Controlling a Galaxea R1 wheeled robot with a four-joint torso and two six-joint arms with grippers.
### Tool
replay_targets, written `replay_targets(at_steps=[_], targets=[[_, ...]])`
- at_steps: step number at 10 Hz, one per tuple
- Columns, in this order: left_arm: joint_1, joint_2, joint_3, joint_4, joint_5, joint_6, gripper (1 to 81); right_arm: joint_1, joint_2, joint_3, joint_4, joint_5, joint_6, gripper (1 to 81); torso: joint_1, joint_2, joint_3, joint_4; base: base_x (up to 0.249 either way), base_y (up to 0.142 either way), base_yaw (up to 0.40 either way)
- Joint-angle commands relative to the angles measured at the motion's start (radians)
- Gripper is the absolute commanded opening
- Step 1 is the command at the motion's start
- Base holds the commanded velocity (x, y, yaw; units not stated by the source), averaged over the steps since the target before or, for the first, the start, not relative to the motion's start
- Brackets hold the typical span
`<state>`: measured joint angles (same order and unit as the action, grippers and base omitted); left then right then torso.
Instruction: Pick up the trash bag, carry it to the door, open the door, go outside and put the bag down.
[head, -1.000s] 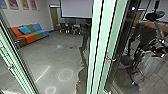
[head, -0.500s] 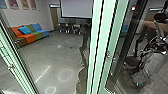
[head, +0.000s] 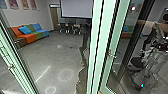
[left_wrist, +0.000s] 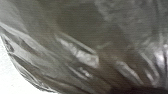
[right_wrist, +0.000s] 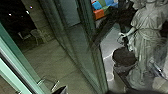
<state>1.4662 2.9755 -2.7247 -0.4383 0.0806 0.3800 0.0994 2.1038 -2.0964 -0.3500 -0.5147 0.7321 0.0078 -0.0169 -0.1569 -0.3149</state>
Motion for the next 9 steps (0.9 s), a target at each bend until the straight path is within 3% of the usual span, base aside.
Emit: replay_targets(at_steps=[1,2,3,6,7,8,9], targets=[[-0.036,0.005,0.002,-0.007,0.077,-0.001,1.0,0.160,-0.032,-0.019,-0.058,-0.018,-0.028,81.1,0.000,0.000,0.000,0.000,0.000,0.000,0.000],[-0.036,0.007,0.002,-0.007,0.077,-0.001,1.0,0.159,-0.043,-0.019,-0.058,-0.027,-0.034,81.1,0.000,0.000,0.000,0.000,0.000,0.000,0.000],[-0.036,0.008,0.002,-0.005,0.079,0.000,1.0,0.148,-0.055,-0.019,-0.058,-0.027,-0.034,81.1,0.000,0.000,0.000,-0.032,0.000,0.000,0.000],[-0.036,0.008,0.002,-0.003,0.079,0.000,1.0,0.099,-0.069,-0.017,-0.055,-0.019,-0.034,81.1,0.000,0.000,0.000,-0.081,0.000,0.000,0.000],[-0.036,0.008,0.002,-0.003,0.079,0.000,1.0,0.081,-0.071,-0.017,-0.055,-0.019,-0.034,81.1,0.000,0.000,0.000,-0.055,0.000,0.000,0.000],[-0.036,0.008,0.002,-0.003,0.079,0.000,1.0,0.064,-0.072,-0.017,-0.055,-0.019,-0.034,81.1,0.000,0.000,0.000,-0.068,0.000,0.000,0.000],[-0.036,0.008,0.002,-0.003,0.079,0.000,1.0,0.049,-0.072,-0.017,-0.053,-0.016,-0.034,81.1,0.000,0.000,0.000,-0.071,0.000,0.000,0.000]])
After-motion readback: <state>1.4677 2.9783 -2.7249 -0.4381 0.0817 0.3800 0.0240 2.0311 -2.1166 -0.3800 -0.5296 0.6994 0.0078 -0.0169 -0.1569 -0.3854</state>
